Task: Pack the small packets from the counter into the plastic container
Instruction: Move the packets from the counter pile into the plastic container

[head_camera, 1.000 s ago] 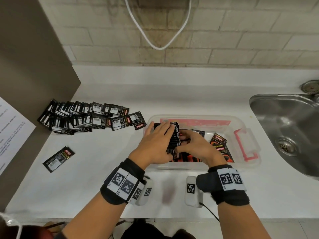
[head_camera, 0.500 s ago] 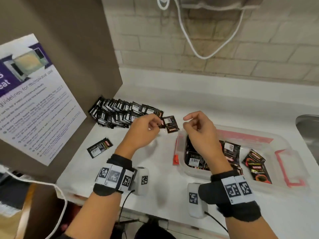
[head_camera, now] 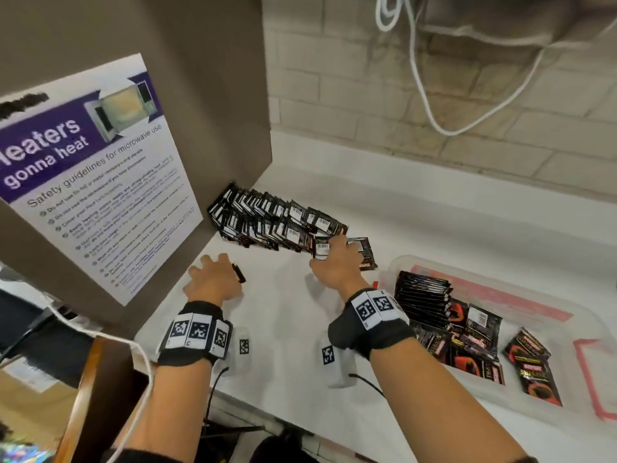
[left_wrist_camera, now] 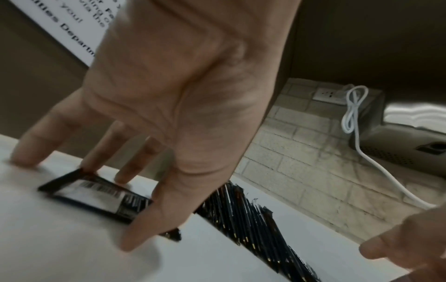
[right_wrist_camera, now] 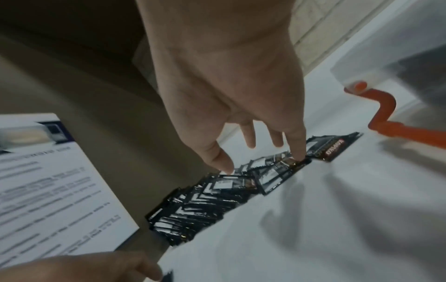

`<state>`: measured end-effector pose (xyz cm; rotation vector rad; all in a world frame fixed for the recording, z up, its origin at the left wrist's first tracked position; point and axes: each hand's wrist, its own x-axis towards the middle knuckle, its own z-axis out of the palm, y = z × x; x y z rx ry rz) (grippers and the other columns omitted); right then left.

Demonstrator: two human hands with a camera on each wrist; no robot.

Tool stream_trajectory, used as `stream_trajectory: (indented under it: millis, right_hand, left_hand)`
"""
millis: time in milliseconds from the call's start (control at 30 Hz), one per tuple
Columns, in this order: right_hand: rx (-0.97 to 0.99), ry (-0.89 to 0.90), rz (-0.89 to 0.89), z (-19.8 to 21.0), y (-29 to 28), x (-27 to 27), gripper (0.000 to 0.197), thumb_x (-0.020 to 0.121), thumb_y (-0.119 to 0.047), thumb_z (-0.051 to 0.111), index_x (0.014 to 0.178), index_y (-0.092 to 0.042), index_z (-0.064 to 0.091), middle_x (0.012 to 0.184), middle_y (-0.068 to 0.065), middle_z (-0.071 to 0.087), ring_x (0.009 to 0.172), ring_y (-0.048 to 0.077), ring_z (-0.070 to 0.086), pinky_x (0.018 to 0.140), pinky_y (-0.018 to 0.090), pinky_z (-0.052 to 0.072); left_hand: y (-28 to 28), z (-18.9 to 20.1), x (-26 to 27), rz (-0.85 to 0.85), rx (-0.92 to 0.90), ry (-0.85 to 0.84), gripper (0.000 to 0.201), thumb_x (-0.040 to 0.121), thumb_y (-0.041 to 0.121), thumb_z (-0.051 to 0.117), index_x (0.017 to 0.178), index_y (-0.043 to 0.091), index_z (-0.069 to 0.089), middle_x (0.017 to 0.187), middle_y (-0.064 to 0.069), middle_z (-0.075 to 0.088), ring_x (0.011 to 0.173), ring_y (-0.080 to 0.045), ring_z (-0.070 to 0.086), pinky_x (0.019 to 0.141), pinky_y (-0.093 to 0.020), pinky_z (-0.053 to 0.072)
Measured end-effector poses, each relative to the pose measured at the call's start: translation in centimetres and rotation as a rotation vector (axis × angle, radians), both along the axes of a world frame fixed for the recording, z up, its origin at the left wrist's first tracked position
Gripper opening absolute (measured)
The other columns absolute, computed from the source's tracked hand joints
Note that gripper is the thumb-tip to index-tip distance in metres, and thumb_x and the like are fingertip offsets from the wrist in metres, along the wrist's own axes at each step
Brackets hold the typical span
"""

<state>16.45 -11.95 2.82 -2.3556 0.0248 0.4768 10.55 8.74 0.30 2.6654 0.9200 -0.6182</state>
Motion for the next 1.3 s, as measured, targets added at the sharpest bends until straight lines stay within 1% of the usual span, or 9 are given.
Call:
stream_trajectory:
  millis: [133, 267, 400, 567, 700, 867, 1033, 1133, 1300]
  right_hand:
    - [-0.122, 0.005, -0.108, -1.5, 0.6, 2.5, 0.077, 0.089, -0.028, 0.066, 0.148, -0.01, 0.021, 0.154, 0.022, 0.014, 0.143, 0.041, 0.012, 0.115, 0.047, 0.027]
    - [-0.36, -0.102, -0.248, -3.3, 1.3, 4.0, 0.064, 0.083, -0.024, 0.073, 0.136, -0.014, 0.041, 0.148, 0.013, 0.032, 0.136, 0.034, 0.029, 0.108, 0.046, 0.036]
    - [-0.517, -0.061, -0.3, -5.3, 1.6, 4.2, 0.056, 0.085, -0.021, 0.071, 0.136, -0.017, 0.047, 0.145, 0.009, 0.038, 0.133, 0.032, 0.033, 0.109, 0.045, 0.033]
    - [-0.611, -0.097, -0.196, -6.2, 1.0, 3.9, 0.049, 0.084, -0.024, 0.063, 0.13, -0.016, 0.047, 0.135, 0.009, 0.039, 0.122, 0.032, 0.039, 0.1, 0.049, 0.035]
    - [-0.562, -0.019, -0.095, -5.6, -0.1, 3.9, 0.051, 0.085, -0.018, 0.061, 0.132, -0.016, 0.042, 0.138, 0.009, 0.029, 0.127, 0.035, 0.033, 0.103, 0.052, 0.034]
    - [-0.579, -0.041, -0.043, -5.2, -0.5, 3.1, 0.065, 0.074, -0.01, 0.071, 0.13, -0.019, 0.041, 0.134, 0.013, 0.024, 0.125, 0.034, 0.031, 0.098, 0.048, 0.039]
    - [-0.482, 0.03, -0.13, -4.8, -0.4, 3.3, 0.08, 0.067, -0.008, 0.078, 0.131, -0.018, 0.032, 0.133, 0.019, 0.026, 0.122, 0.035, 0.036, 0.099, 0.042, 0.04]
    - [-0.358, 0.039, -0.215, -4.5, -0.4, 3.1, 0.081, 0.071, -0.006, 0.075, 0.134, -0.014, 0.025, 0.131, 0.02, 0.033, 0.118, 0.035, 0.043, 0.1, 0.041, 0.042]
    - [-0.2, 0.099, -0.258, -4.0, -1.1, 2.9, 0.069, 0.084, -0.012, 0.068, 0.137, -0.007, 0.023, 0.136, 0.019, 0.043, 0.128, 0.035, 0.045, 0.106, 0.042, 0.04]
  left_hand:
    - [0.3, 0.2, 1.0, -0.095, 0.028, 0.0, 0.071, 0.081, 0.02, 0.071, 0.141, 0.009, 0.035, 0.141, -0.01, 0.039, 0.135, -0.036, 0.033, 0.103, -0.047, 0.044]
    - [-0.8, 0.5, 1.5, -0.193, -0.029, -0.038, 0.069, 0.071, 0.033, 0.078, 0.129, 0.017, 0.045, 0.125, -0.004, 0.048, 0.121, -0.027, 0.044, 0.095, -0.043, 0.047]
    - [-2.6, 1.5, 2.5, -0.312, -0.172, -0.221, 0.056, 0.071, 0.04, 0.08, 0.116, 0.023, 0.052, 0.116, 0.002, 0.052, 0.106, -0.02, 0.05, 0.092, -0.042, 0.049]
    - [-6.0, 4.6, 6.7, -0.571, -0.229, -0.479, 0.062, 0.072, 0.042, 0.077, 0.126, 0.026, 0.053, 0.117, 0.006, 0.046, 0.119, -0.019, 0.047, 0.101, -0.047, 0.042]
    - [-9.0, 4.2, 10.7, -0.738, -0.12, -0.353, 0.063, 0.076, 0.038, 0.076, 0.133, 0.022, 0.053, 0.136, -0.002, 0.043, 0.133, -0.023, 0.037, 0.113, -0.051, 0.03]
    - [-10.2, 0.6, 11.9, -0.89, -0.023, -0.143, 0.053, 0.072, 0.029, 0.081, 0.117, 0.026, 0.053, 0.116, 0.005, 0.049, 0.121, -0.021, 0.044, 0.115, -0.05, 0.025]
    - [-10.4, -0.4, 11.7, -0.924, 0.06, -0.153, 0.075, 0.068, 0.017, 0.082, 0.132, 0.021, 0.043, 0.128, 0.004, 0.054, 0.125, -0.021, 0.045, 0.117, -0.052, 0.019]
    - [-10.7, 0.0, 11.7, -0.965, 0.127, -0.166, 0.077, 0.067, 0.014, 0.083, 0.133, 0.018, 0.041, 0.122, 0.003, 0.058, 0.121, -0.022, 0.047, 0.113, -0.05, 0.022]
    - [-10.3, 0.9, 11.7, -1.014, 0.172, -0.159, 0.048, 0.074, 0.018, 0.081, 0.117, 0.022, 0.059, 0.114, 0.005, 0.058, 0.117, -0.018, 0.048, 0.114, -0.048, 0.02]
